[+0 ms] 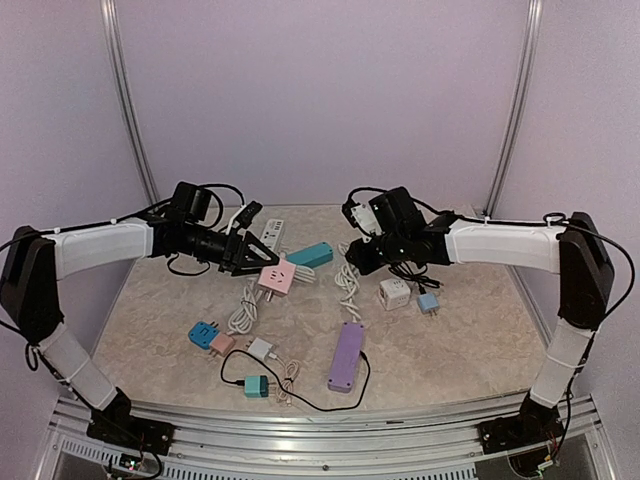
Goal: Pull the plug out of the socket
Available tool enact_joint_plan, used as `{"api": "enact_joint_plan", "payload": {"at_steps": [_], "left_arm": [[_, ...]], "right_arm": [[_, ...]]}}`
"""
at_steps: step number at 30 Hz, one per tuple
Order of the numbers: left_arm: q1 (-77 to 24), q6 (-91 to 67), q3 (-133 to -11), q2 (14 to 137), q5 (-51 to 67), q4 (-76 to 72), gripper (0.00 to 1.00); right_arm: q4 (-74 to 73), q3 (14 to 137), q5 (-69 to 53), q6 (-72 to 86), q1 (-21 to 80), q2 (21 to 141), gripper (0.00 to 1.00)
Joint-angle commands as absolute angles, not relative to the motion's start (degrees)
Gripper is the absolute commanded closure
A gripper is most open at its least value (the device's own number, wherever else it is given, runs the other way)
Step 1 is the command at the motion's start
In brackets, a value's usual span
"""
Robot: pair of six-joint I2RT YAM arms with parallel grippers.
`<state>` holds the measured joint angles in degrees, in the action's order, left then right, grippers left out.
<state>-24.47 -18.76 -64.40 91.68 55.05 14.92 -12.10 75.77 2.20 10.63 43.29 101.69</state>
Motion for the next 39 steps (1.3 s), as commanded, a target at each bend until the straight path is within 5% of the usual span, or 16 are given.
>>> {"api": "enact_joint_plan", "payload": {"at_steps": [1, 7, 25, 39], "left_arm": [[-24.2, -16.8, -65.1, 87.2, 58.6, 10.6, 0.64], [-24.1, -16.9, -65.0, 86.3, 57.4, 10.6, 0.64], [-16.3, -18.0, -63.9, 82.8, 56.2, 7.5, 0.64], [-15.3, -17.0, -63.8, 82.7, 55.8, 7.6, 0.63]], "right_arm": [[-7.7, 75.7, -1.3, 15.2, 40.4, 105.3, 1.00], [-4.8, 75.5, -3.0, 17.3, 37.6, 110.3, 0.98], [-0.5, 79.3, -4.0, 19.3, 36.0, 115.7, 0.30], [5.5, 72.1, -3.0, 14.0, 35.8, 103.0, 0.23]]}}
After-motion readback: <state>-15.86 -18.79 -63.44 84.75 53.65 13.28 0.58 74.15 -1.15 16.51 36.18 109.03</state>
